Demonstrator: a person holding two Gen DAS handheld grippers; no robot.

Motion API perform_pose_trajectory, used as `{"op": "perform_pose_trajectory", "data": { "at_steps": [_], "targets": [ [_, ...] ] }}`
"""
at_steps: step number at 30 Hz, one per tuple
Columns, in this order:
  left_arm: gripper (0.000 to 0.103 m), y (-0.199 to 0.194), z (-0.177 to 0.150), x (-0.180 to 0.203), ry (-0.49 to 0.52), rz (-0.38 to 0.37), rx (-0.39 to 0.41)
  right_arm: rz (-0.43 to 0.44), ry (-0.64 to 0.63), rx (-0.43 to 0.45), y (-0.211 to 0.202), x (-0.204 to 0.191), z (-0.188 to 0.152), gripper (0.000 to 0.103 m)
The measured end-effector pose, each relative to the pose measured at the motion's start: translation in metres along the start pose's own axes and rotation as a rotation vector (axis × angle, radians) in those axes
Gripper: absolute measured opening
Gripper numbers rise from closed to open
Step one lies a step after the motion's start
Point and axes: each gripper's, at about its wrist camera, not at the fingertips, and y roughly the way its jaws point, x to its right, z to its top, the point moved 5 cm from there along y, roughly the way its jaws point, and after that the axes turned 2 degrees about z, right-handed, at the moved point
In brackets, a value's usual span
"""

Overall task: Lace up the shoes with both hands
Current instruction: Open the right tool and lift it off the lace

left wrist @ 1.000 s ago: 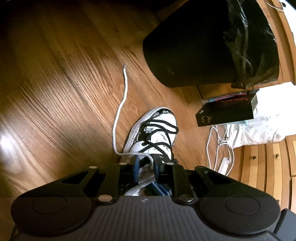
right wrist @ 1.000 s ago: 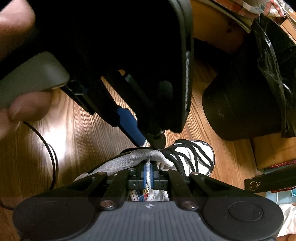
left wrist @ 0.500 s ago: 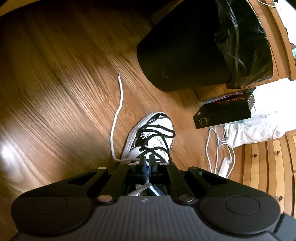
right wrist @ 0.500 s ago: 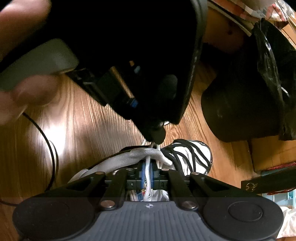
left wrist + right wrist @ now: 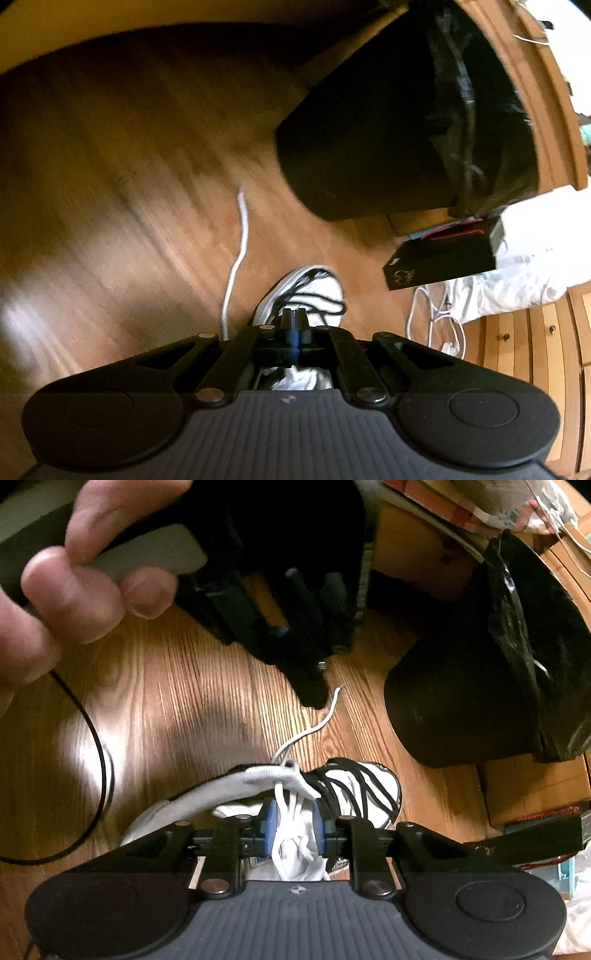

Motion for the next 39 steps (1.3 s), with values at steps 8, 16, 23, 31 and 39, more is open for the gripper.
{"op": "perform_pose_trajectory", "data": {
  "at_steps": [8,16,23,31,39],
  "targets": [
    [0.032,0.011,-0.015,-0.017,-0.107,0.024,-0.062,0.005,-0.019,-0.007,-0.006,-0.008,-0.007,0.023],
    [0.032,0.011,-0.015,-0.013,-0.103,-0.032,-0.041,0.016,-0.023,0.028,-0.024,-0.019,-0.007,0.023],
    [0.021,0.019,-0.029,-0.006,-0.058,-0.062,-0.080,0.058,-0.002,0.034,-0.035,-0.036,-0.027,0.023],
    [0.003,0.014,-0.025,-0.006,-0.029,-0.049,-0.047,0.028,-0.056,0.041,-0.035,-0.044,-0.037,0.024],
    [0.003,0.007,-0.018,-0.007,-0.028,-0.045,-0.023,-0.004,-0.100,0.006,-0.029,-0.049,-0.047,0.026]
  ]
}}
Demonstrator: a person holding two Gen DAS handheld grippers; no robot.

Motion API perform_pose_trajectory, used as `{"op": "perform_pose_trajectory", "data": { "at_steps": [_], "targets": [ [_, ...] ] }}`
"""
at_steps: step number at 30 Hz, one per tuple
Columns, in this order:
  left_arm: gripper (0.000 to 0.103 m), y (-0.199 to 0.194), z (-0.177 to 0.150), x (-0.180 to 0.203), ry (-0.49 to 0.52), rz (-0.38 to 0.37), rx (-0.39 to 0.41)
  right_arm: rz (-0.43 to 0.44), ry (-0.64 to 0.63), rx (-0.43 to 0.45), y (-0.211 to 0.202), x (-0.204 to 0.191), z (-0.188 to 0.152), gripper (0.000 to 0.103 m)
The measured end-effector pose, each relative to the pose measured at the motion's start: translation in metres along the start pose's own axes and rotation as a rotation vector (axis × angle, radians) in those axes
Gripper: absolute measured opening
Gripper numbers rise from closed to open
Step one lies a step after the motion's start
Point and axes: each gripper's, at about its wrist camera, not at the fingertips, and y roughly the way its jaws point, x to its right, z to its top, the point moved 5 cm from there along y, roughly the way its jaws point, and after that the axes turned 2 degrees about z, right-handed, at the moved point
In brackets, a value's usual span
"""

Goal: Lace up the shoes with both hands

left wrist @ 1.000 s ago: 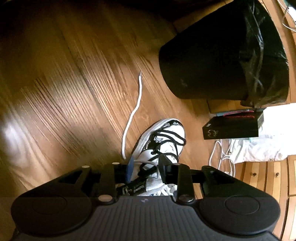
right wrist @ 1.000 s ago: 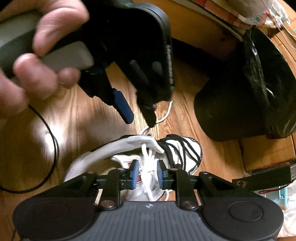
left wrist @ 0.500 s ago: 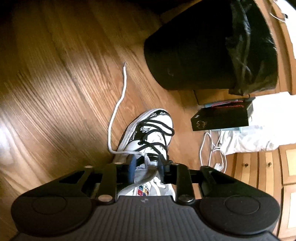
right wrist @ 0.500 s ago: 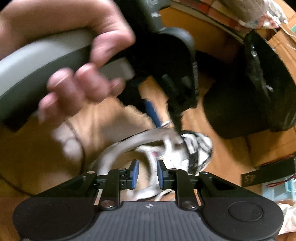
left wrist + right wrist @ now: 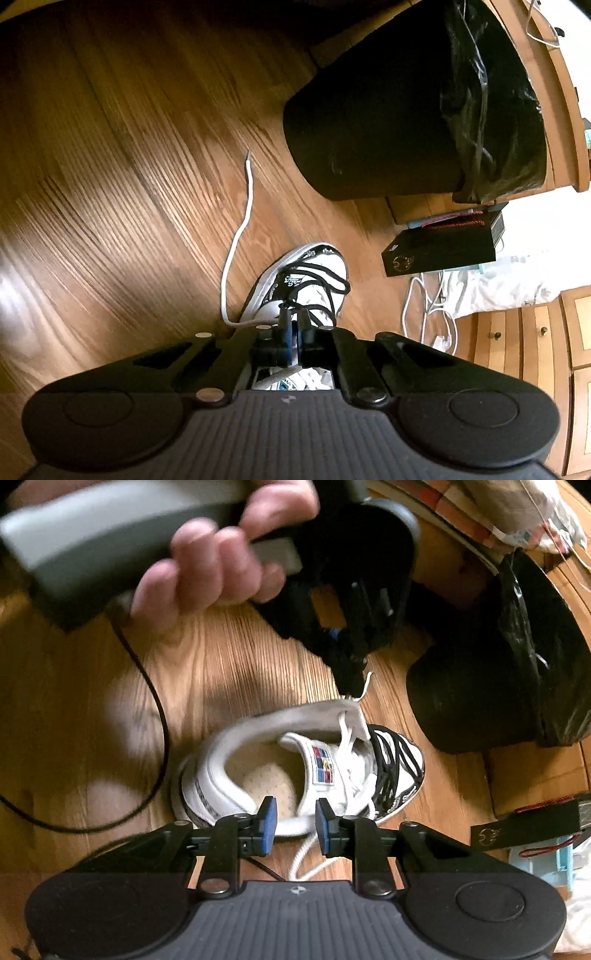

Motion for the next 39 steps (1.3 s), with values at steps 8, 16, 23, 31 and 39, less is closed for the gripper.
{"op": "perform_pose_trajectory", "data": {
  "at_steps": [8,16,23,31,39],
  "targets": [
    [0.003,-0.004,0.000,-0.001,-0.008,-0.004,0.023,0.065,0.107,0.011,-0.006,0.013,0.000,0.026],
    [0.000,-0.014,0.009,-0.001,-0.024,-0.014,0.082,0.097,0.165,0.007,-0.004,0.016,0.000,0.026],
    [0.003,-0.008,0.010,-0.009,-0.067,0.013,0.045,0.147,0.251,0.005,-0.006,0.031,-0.003,0.028],
    [0.036,0.002,0.006,-0.013,-0.125,-0.032,0.015,0.310,0.557,0.049,-0.009,0.068,-0.014,0.029],
    [0.036,0.009,0.001,-0.009,-0.099,-0.063,-0.011,0.372,0.924,0.073,-0.003,0.115,-0.045,0.029]
  ]
}}
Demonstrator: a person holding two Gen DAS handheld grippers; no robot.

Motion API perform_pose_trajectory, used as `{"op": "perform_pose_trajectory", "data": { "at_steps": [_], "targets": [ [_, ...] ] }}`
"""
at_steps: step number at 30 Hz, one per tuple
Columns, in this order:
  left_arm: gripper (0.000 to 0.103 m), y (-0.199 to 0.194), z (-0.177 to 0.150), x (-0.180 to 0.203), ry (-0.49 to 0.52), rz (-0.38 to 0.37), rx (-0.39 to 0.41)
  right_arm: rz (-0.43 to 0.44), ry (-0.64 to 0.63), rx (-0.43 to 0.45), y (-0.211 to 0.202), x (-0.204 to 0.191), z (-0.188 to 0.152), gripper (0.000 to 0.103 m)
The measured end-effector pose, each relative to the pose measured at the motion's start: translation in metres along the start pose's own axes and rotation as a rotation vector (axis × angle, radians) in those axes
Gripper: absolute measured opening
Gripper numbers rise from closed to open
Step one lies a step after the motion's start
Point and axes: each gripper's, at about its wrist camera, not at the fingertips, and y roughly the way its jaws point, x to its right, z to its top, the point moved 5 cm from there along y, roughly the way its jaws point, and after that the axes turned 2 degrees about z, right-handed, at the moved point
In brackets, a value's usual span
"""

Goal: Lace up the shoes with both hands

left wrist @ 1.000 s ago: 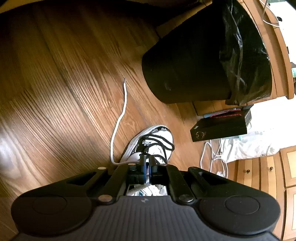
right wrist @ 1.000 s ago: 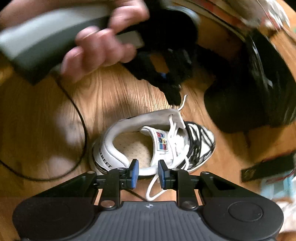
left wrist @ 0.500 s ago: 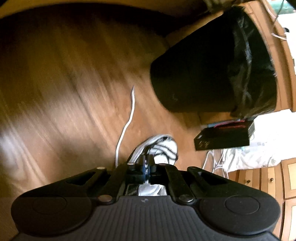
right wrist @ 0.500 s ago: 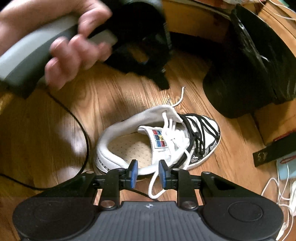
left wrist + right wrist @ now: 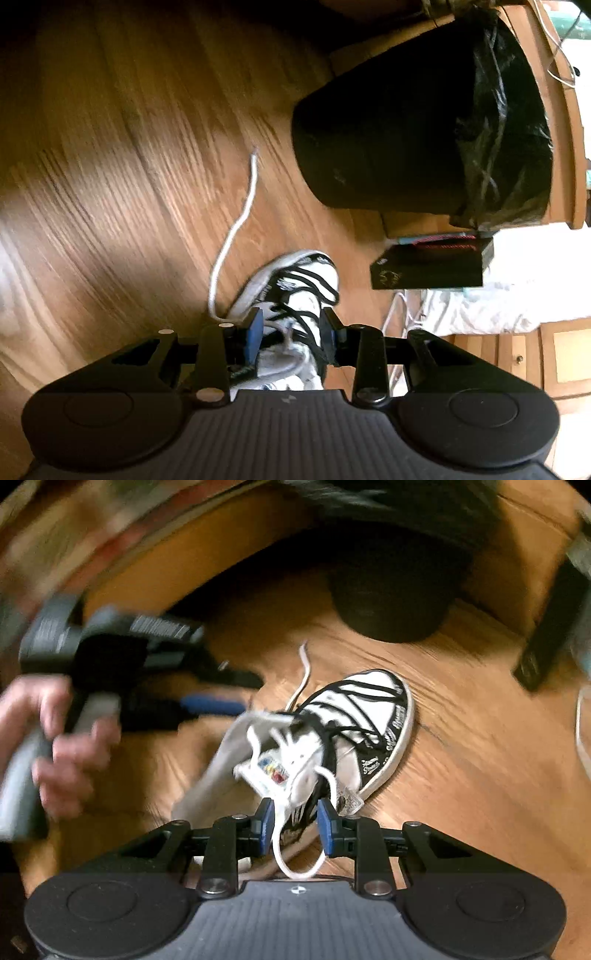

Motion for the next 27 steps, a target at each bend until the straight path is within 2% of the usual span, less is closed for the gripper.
{"op": "perform_pose_trajectory", "data": {
  "at_steps": [3,5,8,17,27],
  "targets": [
    [0.035,0.004,-0.005,0.001,0.019,0.006,-0.024,0.011,0.103,0.012,-0.005,0.011,0.004,0.029],
    [0.014,0.005,-0.007,0.002,0.043,0.027,-0.032,0.002,0.099,0.015,-0.006,0.012,0.005,0.029],
    [0.003,0.005,-0.006,0.004,0.071,0.044,-0.045,0.045,0.125,0.023,-0.005,0.011,0.007,0.029],
    [0.003,0.000,-0.003,0.010,0.130,0.078,-0.015,0.045,0.174,0.035,-0.007,0.022,0.013,0.031],
    [0.003,-0.017,0.018,0.011,0.079,0.058,0.079,0.011,0.165,0.022,-0.004,0.027,0.011,0.032]
  ]
}}
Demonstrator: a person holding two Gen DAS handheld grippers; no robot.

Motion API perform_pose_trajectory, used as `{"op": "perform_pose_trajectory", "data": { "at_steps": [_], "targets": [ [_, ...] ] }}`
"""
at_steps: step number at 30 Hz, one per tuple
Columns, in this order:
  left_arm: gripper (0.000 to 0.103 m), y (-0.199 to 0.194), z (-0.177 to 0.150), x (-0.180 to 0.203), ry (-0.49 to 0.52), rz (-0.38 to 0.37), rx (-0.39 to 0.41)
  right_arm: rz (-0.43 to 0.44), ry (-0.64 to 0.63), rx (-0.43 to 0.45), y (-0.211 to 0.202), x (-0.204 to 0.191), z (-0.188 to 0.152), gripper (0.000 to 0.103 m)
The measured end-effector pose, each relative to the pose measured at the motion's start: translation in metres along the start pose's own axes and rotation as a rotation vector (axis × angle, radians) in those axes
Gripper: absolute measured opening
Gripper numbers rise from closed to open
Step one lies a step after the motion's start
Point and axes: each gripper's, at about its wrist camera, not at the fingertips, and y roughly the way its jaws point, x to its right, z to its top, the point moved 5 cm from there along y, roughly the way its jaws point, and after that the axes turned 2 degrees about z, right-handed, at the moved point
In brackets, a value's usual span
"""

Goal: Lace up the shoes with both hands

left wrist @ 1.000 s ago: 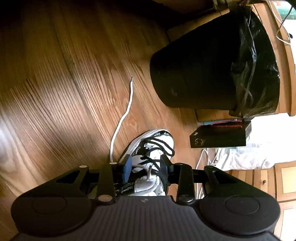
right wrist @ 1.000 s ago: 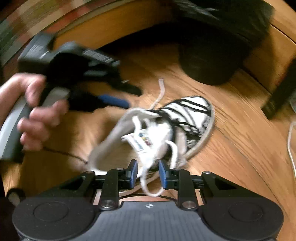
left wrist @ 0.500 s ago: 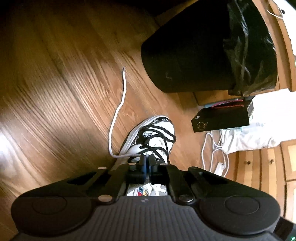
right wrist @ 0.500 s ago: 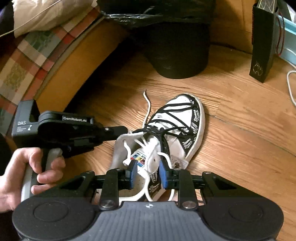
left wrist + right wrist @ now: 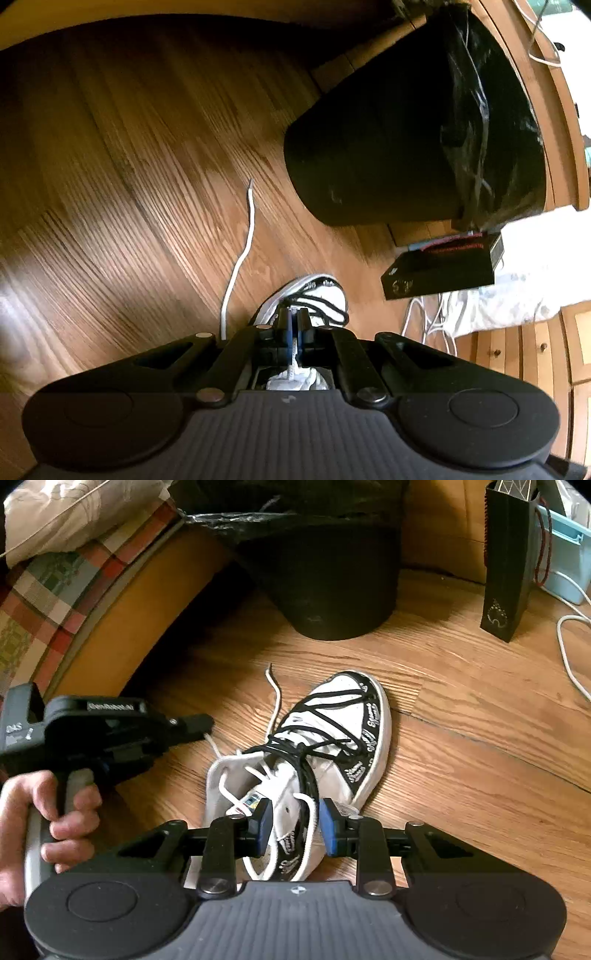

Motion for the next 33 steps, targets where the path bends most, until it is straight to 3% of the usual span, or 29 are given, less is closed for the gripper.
{"op": "perform_pose_trajectory", "data": {
  "at_steps": [9,19,27,33],
  "targets": [
    [0.003,-0.015,0.027,0.004,-0.070,-0.045,0.076,-0.107,-0.057,-0.099,0.018,0.010,-0.013,0.032],
    [0.003,-0.025,0.034,0.009,-0.100,-0.077,0.108,-0.106,-0.110,-0.167,0.036,0.001,-0.030,0.032],
    [0.003,-0.035,0.043,0.013,-0.105,-0.100,0.142,-0.111,-0.091,-0.150,0.033,0.000,-0.027,0.031],
    [0.003,-0.044,0.051,0.016,-0.104,-0.108,0.181,-0.098,-0.076,-0.078,0.024,-0.004,-0.016,0.031]
  ]
}}
